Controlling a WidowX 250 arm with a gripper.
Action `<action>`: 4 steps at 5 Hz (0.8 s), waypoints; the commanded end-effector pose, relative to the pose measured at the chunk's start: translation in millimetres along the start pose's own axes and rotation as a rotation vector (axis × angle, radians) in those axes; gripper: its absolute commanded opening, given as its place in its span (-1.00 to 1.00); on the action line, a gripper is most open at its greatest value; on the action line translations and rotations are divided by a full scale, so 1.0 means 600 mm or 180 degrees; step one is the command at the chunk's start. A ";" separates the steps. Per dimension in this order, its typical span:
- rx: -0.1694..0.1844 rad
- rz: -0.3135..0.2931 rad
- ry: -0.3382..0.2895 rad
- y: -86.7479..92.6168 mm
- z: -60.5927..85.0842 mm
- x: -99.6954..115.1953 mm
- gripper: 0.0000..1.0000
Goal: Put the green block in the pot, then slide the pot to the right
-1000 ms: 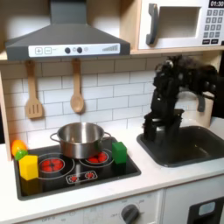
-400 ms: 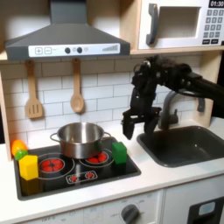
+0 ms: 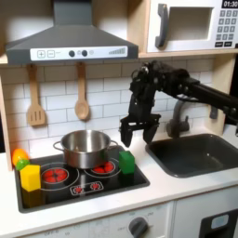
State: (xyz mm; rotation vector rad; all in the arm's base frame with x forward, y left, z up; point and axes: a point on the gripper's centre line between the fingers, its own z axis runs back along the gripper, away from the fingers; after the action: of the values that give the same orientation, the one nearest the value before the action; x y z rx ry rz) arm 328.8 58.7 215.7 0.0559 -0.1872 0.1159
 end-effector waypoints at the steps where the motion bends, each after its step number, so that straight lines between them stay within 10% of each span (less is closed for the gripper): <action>1: 0.0029 -0.0035 0.0064 0.001 -0.035 0.029 1.00; 4: 0.0039 -0.0016 0.0217 0.002 -0.078 0.034 1.00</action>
State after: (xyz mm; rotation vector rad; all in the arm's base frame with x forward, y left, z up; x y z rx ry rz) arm 359.6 65.2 179.5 0.0673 -0.1383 0.1099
